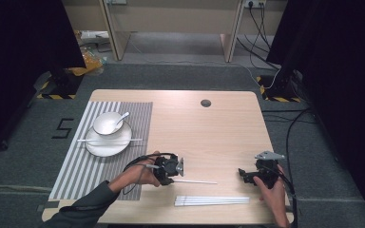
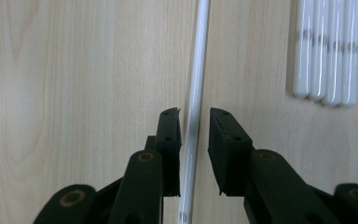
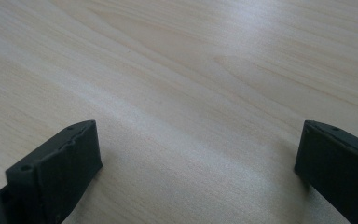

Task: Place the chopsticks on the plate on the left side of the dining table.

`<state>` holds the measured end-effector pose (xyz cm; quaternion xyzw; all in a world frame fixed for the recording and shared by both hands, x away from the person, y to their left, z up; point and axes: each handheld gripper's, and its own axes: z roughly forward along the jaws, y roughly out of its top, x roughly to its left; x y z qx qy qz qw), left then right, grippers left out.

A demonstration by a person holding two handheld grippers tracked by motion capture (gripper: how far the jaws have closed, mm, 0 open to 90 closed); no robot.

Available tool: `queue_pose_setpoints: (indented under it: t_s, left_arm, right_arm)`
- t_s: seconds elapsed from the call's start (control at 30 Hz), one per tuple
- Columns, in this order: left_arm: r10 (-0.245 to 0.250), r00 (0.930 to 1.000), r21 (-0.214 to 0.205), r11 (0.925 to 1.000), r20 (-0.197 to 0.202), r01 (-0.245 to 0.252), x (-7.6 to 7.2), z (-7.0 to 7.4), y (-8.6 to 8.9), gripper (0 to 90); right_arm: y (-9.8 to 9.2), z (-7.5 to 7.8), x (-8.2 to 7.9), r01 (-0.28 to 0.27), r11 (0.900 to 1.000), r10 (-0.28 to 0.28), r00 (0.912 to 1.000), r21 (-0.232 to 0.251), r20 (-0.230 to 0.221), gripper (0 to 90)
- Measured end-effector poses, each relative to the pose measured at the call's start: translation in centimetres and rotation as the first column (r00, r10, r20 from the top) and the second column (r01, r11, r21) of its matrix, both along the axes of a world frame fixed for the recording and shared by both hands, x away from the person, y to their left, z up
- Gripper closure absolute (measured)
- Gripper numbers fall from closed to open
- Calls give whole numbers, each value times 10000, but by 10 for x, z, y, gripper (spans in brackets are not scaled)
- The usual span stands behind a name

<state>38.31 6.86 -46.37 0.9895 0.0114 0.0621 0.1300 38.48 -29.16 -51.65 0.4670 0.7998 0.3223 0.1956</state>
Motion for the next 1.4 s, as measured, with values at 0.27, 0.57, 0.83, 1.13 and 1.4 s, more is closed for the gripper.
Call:
queue_pose_setpoints:
  t_s: [0.27,0.57,0.83,1.13,1.4]
  left_arm:
    - [-91,9999,79,9999,-93,92,2,-5,-18,741]
    - [-235,9994,335,9991,-255,244,5,-6,-34,758]
    - [-296,9984,787,9963,-476,333,6,-10,-42,775]
    - [-250,9963,1339,9903,-821,359,11,-10,-51,806]
    - [-483,9960,1906,9797,-754,619,9,-10,-60,843]
  right_arm:
    - [0,0,0,12,10000,-12,10000,8,-6,3]
    - [0,0,0,1,10000,-1,10000,5,-2,3]
    - [0,0,0,-11,10000,11,10000,0,5,3]
    - [0,0,0,-14,10000,14,10000,0,4,3]
    - [0,0,0,-16,10000,16,10000,2,4,2]
